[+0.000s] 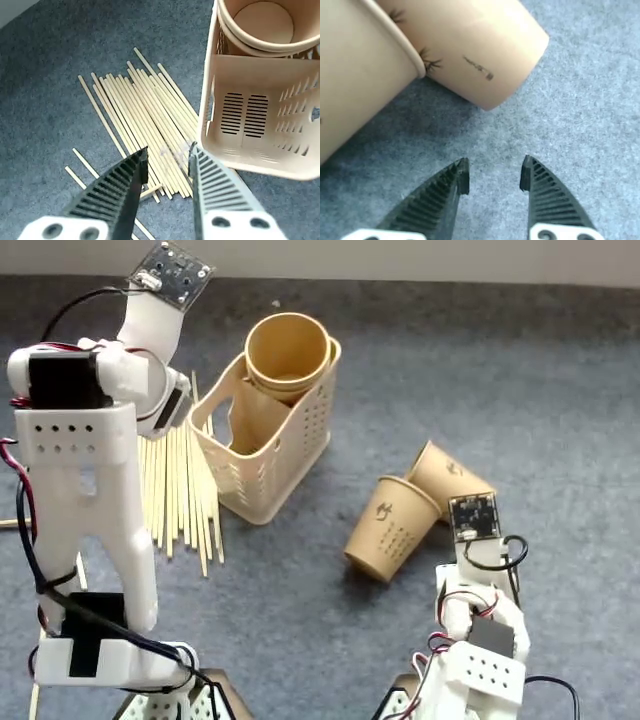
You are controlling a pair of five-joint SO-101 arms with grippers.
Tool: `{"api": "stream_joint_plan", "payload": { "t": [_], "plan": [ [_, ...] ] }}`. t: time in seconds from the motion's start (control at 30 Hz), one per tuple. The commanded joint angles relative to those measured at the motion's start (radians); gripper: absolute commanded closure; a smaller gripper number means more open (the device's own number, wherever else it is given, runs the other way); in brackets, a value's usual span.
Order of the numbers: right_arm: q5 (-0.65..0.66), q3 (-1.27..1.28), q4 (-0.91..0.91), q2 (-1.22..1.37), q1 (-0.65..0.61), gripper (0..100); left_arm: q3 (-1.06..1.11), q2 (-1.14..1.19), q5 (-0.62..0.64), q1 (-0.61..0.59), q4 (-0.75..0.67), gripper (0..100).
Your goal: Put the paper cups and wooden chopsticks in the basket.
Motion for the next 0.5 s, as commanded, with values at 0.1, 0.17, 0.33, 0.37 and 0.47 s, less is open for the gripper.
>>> {"api": "stream_joint_plan", "payload": {
  "t": [0.1,0.17,0.33,0.37,0.47],
  "plan": [
    [0.011,0.093,0.005,-0.012,-0.008,82.1,-0.091,0.076,-0.002,0.073,-0.002,79],
    [0.011,0.093,0.005,-0.012,-0.008,82.1,-0.091,0.108,0.021,0.091,0.0,79],
    [0.011,0.093,0.005,-0.012,-0.008,82.1,-0.09,0.189,0.046,0.094,-0.003,79],
    [0.011,0.093,0.005,-0.012,-0.008,82.1,-0.088,0.213,0.046,0.09,-0.003,79],
    [0.011,0.093,0.005,-0.012,-0.008,82.1,-0.088,0.3,0.048,0.073,-0.002,82]
  ]
}}
